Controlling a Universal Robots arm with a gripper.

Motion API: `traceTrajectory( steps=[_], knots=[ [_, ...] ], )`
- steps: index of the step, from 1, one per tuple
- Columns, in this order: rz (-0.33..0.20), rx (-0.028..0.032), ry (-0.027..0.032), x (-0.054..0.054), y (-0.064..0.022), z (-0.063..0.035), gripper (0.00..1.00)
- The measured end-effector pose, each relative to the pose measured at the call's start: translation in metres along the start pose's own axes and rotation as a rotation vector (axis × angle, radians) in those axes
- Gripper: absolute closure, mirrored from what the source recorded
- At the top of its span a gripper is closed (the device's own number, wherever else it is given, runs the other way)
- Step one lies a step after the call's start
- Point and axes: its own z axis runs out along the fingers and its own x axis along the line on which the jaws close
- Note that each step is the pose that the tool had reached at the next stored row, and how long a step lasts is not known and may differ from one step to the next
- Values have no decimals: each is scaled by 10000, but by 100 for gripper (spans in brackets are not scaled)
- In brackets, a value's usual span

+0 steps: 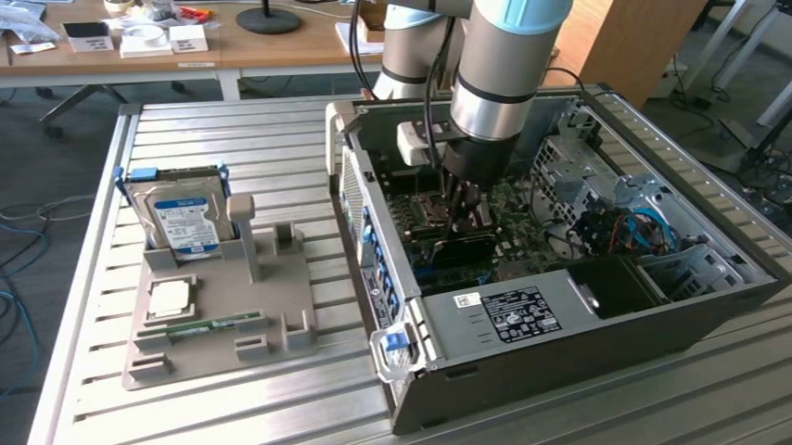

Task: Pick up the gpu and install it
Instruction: 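Press down on the gpu until it lock into place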

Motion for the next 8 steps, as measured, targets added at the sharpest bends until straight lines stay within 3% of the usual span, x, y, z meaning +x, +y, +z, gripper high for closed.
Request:
traceTrajectory(
  steps=[8],
  knots=[
    [2, 11, -21, -3, -1, -34, 89]
  ],
)
